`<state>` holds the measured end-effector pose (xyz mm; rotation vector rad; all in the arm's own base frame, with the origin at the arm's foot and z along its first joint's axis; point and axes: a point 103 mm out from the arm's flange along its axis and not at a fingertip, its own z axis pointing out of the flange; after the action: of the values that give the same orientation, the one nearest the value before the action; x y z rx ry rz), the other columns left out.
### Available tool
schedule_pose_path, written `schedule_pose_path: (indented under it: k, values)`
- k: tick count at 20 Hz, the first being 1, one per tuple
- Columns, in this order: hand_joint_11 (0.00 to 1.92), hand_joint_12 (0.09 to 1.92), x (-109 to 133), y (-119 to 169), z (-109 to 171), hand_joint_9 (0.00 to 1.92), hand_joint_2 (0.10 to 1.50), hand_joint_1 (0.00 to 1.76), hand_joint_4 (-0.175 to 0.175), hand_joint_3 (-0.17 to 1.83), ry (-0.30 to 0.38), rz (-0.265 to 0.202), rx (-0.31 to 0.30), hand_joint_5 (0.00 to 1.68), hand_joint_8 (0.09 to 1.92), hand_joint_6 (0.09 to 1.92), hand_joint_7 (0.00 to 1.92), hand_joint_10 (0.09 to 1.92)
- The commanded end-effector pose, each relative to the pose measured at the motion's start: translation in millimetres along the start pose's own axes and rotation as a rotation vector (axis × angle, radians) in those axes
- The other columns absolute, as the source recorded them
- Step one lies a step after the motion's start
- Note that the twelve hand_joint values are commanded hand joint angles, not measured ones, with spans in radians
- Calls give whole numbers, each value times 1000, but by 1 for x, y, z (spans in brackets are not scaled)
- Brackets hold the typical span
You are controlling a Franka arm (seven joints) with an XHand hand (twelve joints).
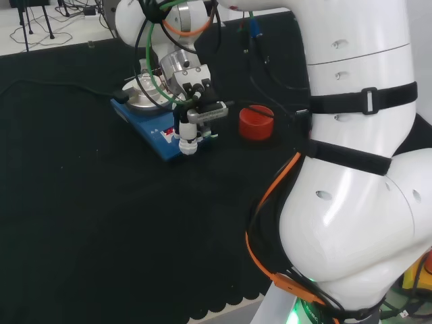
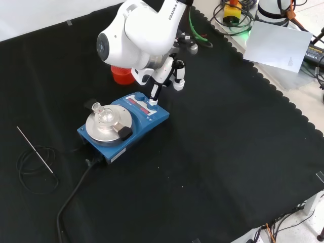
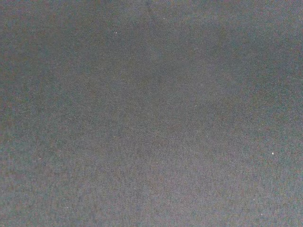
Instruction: Turn on the heater.
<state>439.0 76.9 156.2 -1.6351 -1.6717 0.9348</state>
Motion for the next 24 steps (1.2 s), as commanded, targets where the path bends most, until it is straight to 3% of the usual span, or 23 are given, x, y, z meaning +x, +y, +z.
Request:
schedule_pose_path:
  k: [1, 10, 24]
  values:
    - [1336, 1308, -2, 3, 2, 1580, 1210, 1363, -25, -175, 0, 2, 11, 165, 1608, 87, 1452, 1372]
    - [1333, 1310, -1, 0, -1, 1579, 1211, 1363, -26, -175, 3, -8, 15, 170, 1609, 87, 1453, 1374]
    - [1328, 1312, -11, -51, -40, 1577, 1211, 1362, -26, -175, 24, -2, -87, 182, 1611, 87, 1451, 1375]
